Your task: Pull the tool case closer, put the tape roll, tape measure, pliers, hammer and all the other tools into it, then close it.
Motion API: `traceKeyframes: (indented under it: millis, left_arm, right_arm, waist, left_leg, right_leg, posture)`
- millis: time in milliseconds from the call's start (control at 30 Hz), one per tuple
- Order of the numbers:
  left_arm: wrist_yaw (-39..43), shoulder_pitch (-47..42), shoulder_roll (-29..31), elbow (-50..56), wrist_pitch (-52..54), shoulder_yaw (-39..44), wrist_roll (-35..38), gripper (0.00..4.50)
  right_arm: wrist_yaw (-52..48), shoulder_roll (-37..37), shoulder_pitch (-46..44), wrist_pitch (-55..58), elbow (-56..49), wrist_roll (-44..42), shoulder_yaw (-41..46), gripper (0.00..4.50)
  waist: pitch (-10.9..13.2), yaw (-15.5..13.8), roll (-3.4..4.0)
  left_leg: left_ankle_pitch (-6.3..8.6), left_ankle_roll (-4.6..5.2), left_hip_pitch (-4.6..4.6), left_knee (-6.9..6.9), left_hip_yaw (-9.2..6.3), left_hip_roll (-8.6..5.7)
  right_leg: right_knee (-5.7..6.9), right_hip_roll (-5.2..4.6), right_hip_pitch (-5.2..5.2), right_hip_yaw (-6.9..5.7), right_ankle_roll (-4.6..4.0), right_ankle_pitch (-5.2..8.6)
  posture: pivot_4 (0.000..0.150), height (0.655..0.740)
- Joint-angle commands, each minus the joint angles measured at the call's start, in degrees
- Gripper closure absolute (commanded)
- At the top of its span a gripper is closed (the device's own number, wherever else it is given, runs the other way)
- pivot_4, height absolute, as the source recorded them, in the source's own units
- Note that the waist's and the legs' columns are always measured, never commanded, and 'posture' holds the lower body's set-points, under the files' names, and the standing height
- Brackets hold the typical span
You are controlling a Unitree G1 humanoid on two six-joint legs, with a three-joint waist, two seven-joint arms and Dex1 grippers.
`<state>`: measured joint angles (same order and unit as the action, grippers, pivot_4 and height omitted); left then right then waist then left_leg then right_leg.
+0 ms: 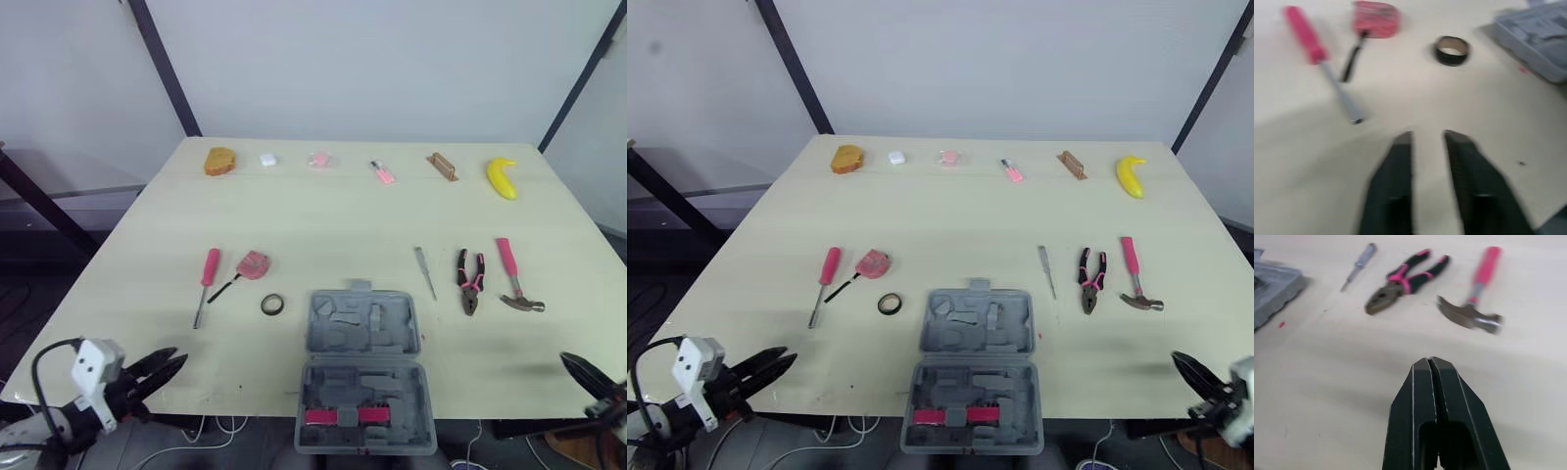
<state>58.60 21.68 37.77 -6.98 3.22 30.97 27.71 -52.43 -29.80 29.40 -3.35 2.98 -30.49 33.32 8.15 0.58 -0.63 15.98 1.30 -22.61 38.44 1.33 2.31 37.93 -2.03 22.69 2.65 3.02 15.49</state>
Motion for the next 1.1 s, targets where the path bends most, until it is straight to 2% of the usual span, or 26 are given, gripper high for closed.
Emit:
traceKeyframes:
  millis: [33, 67, 100, 133, 233, 267, 533, 733, 833, 933, 1100]
  left_arm:
    - [-1.4, 1.2, -0.5, -2.3, -1.6, 3.8, 0.8, 1.16]
    - [-1.4, 1.6, -0.6, -2.8, -1.9, 4.1, 0.7, 0.79]
    - [-1.3, 1.9, -0.7, -3.2, -2.2, 4.1, 0.6, 0.08]
    - [-1.1, 2.2, -0.8, -3.4, -2.5, 4.1, 0.4, 0.0]
    - [-1.0, 3.1, -1.3, -3.5, -2.6, 4.1, 0.5, 0.0]
    - [-1.0, 3.3, -1.5, -3.2, -2.6, 3.9, 0.5, 0.0]
    - [-0.5, 3.4, -1.2, -2.3, -2.9, 2.9, 0.2, 0.0]
    - [0.2, 2.7, 0.7, 1.7, -3.5, 0.6, -1.7, 0.0]
    - [0.4, 1.0, 2.4, 4.3, -1.5, -0.4, -1.3, 0.0]
    - [0.8, -0.5, 5.5, 4.5, -2.9, -2.8, -5.3, 0.0]
    - [2.4, -5.4, 11.0, 6.7, -2.7, -8.1, -9.3, 0.0]
  right_arm:
    - [-0.9, 1.2, 3.0, -3.0, 1.1, -2.3, 5.0, 3.09]
    - [-0.5, 1.4, 3.3, -3.0, 0.6, -2.5, 5.5, 2.7]
    - [-0.3, 1.6, 3.5, -2.8, -0.1, -2.8, 5.6, 1.94]
    - [-0.2, 1.8, 3.8, -2.6, -0.8, -3.0, 5.8, 1.69]
    - [0.0, 2.0, 4.6, -2.2, -1.6, -3.3, 6.1, 0.36]
    - [-0.1, 1.9, 4.8, -2.1, -1.6, -3.2, 6.2, 0.16]
    - [-1.4, 0.4, 4.6, -1.7, -0.3, -3.0, 5.9, 0.16]
    - [-4.4, -1.6, 1.0, -1.6, -0.4, -3.4, 3.9, 0.16]
    - [-5.5, -2.6, -1.6, 0.0, -2.9, -4.0, 1.9, 0.16]
    - [-7.0, -4.1, -3.3, 0.4, -5.2, -2.6, -0.9, 0.16]
    - [-12.0, -8.1, -6.0, 6.7, -11.8, -6.2, -6.1, 0.16]
  waist:
    - [0.0, 0.1, 0.0]
    - [0.0, 0.2, 0.01]
    - [0.0, 0.3, 0.0]
    - [0.0, 0.4, -0.02]
    - [-0.1, 0.4, -0.07]
    - [-0.1, 0.3, -0.07]
    - [-0.1, 0.1, -0.2]
    - [-0.2, 0.1, -0.24]
    - [-0.2, 0.1, -0.25]
    - [-0.2, 0.1, -0.22]
    - [-0.1, 0.0, -0.22]
  left_leg:
    - [0.0, 0.0, 0.0, 0.0, 0.0, 0.0]
    - [0.0, 0.0, 0.01, -0.01, 0.01, 0.01]
    - [0.0, 0.0, 0.05, -0.01, 0.08, 0.03]
    - [0.0, 0.0, 0.07, -0.01, 0.12, 0.04]
    - [0.0, 0.0, 0.17, -0.01, 0.25, 0.08]
    - [0.0, 0.0, 0.18, -0.01, 0.27, 0.08]
    - [0.01, 0.0, 0.19, -0.02, 0.38, 0.09]
    - [0.01, 0.0, 0.21, -0.02, 0.44, 0.09]
    - [0.01, 0.0, 0.23, -0.02, 0.47, 0.11]
    - [0.01, 0.0, 0.23, -0.02, 0.47, 0.11]
    - [0.01, 0.0, 0.2, -0.03, 0.47, 0.06]
  right_leg:
    - [-0.01, 0.0, 0.0, 0.0, 0.0, 0.0]
    - [-0.01, 0.0, 0.0, 0.0, -0.07, 0.04]
    - [-0.01, 0.0, 0.0, 0.05, -0.16, 0.09]
    - [-0.01, 0.0, 0.0, 0.08, -0.17, 0.1]
    - [0.01, -0.01, -0.01, 0.21, -0.19, 0.11]
    - [0.01, -0.01, -0.01, 0.22, -0.19, 0.11]
    - [-0.01, -0.08, 0.0, 0.28, -0.2, 0.12]
    - [0.0, -0.07, 0.0, 0.32, -0.21, 0.11]
    - [0.01, -0.06, 0.0, 0.35, -0.21, 0.1]
    - [0.02, -0.06, 0.0, 0.34, -0.2, 0.1]
    - [0.0, -0.03, 0.01, 0.34, 0.02, -0.02]
  posture:
    - [0.15, 0.74]
    - [0.15, 0.74]
    - [0.15, 0.74]
    - [0.15, 0.74]
    - [0.15, 0.74]
    - [0.15, 0.74]
    - [0.15, 0.74]
    - [0.15, 0.74]
    - [0.15, 0.74]
    - [0.15, 0.74]
    - [0.15, 0.74]
